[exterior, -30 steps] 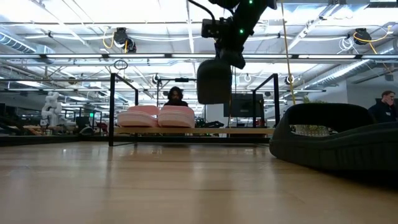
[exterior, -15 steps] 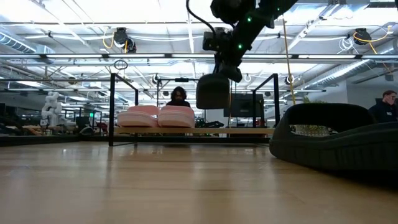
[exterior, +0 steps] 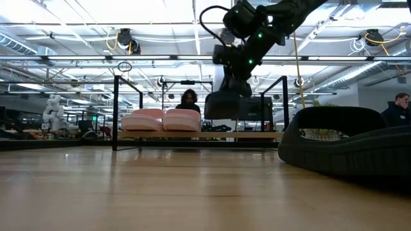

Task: Pick and place slides into the shelf
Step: Put the left black slipper on the shelf

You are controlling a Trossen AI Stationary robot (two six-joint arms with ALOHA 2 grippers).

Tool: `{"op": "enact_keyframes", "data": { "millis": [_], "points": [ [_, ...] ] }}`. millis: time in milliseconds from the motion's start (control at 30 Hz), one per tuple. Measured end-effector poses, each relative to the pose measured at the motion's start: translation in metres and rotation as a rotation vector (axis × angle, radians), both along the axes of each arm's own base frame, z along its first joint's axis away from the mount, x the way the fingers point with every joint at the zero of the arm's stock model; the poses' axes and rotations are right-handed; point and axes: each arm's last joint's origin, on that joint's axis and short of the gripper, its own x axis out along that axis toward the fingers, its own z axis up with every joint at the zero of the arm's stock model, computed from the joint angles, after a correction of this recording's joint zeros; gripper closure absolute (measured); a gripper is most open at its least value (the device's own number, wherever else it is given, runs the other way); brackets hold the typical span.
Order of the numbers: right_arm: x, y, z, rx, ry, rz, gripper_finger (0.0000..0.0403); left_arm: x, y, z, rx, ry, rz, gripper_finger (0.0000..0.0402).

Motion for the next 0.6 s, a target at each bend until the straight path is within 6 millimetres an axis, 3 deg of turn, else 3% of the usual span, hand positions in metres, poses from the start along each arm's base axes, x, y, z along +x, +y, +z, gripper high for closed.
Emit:
{"op": "enact_keyframes", "data": {
  "millis": [167,600],
  "points": [
    [-0.0028,-0.0037,-0.0074,-0.021,-0.021,-0.001,0.0403,0.0016,0.0032,0.0000,0.000,0.000,0.013,0.0256],
    [-0.0023,-0.0104,-0.0050,-0.011,-0.080,0.023,0.0403,0.0042,0.0086,0.0000,0.001,0.001,0.035,0.0256]
  ]
}}
